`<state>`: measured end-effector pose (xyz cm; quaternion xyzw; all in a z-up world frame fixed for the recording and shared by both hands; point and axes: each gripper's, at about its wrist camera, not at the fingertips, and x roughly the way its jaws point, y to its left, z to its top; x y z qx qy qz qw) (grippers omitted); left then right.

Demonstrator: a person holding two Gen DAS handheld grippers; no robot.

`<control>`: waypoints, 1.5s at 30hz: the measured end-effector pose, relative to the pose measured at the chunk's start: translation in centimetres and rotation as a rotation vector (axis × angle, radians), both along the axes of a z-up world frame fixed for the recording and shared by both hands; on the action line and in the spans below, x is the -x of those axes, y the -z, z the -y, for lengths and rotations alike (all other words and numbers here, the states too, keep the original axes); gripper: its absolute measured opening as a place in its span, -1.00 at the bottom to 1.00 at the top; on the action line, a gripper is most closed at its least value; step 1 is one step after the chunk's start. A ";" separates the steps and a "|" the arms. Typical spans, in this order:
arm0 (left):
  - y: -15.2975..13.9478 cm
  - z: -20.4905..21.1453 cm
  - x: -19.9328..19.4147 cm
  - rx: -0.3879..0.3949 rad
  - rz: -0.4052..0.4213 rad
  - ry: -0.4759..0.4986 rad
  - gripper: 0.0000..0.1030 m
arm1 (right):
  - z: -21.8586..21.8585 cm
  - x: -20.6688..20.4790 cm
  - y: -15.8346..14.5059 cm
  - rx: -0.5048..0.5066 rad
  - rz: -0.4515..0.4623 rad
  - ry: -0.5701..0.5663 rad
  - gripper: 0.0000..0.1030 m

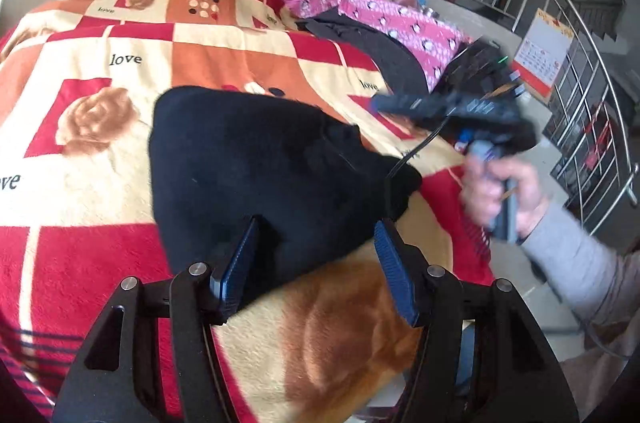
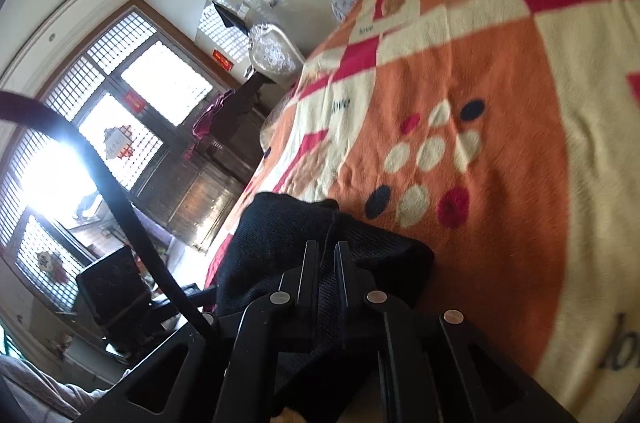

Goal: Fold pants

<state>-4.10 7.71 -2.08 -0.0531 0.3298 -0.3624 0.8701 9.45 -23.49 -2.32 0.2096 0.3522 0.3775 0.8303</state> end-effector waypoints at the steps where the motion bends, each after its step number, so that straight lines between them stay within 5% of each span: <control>1: -0.1 0.1 0.5 0.003 -0.003 0.031 0.15 | 0.8 1.5 -1.8 0.038 0.074 0.023 -0.86; 3: -0.3 0.1 1.2 0.018 -0.022 0.091 0.15 | 2.2 5.4 -5.3 0.175 0.267 0.074 -0.78; 6: -1.0 -1.1 1.6 0.075 -0.063 0.196 0.15 | 3.5 10.2 -7.9 0.385 0.510 0.147 -0.28; 8: -1.6 -1.3 1.6 0.087 -0.060 0.222 0.15 | 3.9 12.1 -8.2 0.420 0.563 0.148 0.58; 9: -2.0 -1.7 1.4 0.082 -0.051 0.207 0.15 | 4.0 12.6 -8.0 0.413 0.558 0.138 0.68; 15: -3.9 -4.9 -3.6 0.069 -0.024 -0.188 0.15 | -0.2 11.7 -5.9 0.360 0.479 0.025 0.69; 18: -4.0 -6.0 -4.9 0.108 -0.034 -0.279 0.15 | -3.0 9.7 -5.2 0.284 0.463 -0.036 0.69; 25: -3.2 -6.2 -6.0 0.109 -0.044 -0.269 0.15 | -5.6 5.0 -3.0 0.332 0.330 -0.014 0.68; 29: -3.4 -4.5 -7.1 0.066 -0.026 -0.197 0.15 | -6.3 3.4 -1.7 0.272 0.224 -0.090 0.14; 32: -3.1 -3.1 -8.4 0.021 -0.026 -0.169 0.15 | -8.4 2.7 -0.9 0.410 0.242 -0.127 -0.18; 36: -2.7 -1.8 -10.0 -0.026 -0.021 -0.158 0.15 | -9.2 1.1 1.0 0.542 0.228 -0.140 -0.18; 39: -0.7 -0.4 -12.6 -0.160 -0.098 -0.199 0.16 | -8.7 0.7 1.6 0.529 0.262 -0.161 -0.17; 42: 0.7 -1.4 -14.4 -0.069 -0.199 -0.214 0.21 | -8.4 0.4 2.0 0.490 0.272 -0.143 -0.16; 45: 0.8 -1.3 -14.4 -0.077 -0.196 -0.224 0.23 | -8.2 0.1 2.0 0.465 0.265 -0.147 -0.15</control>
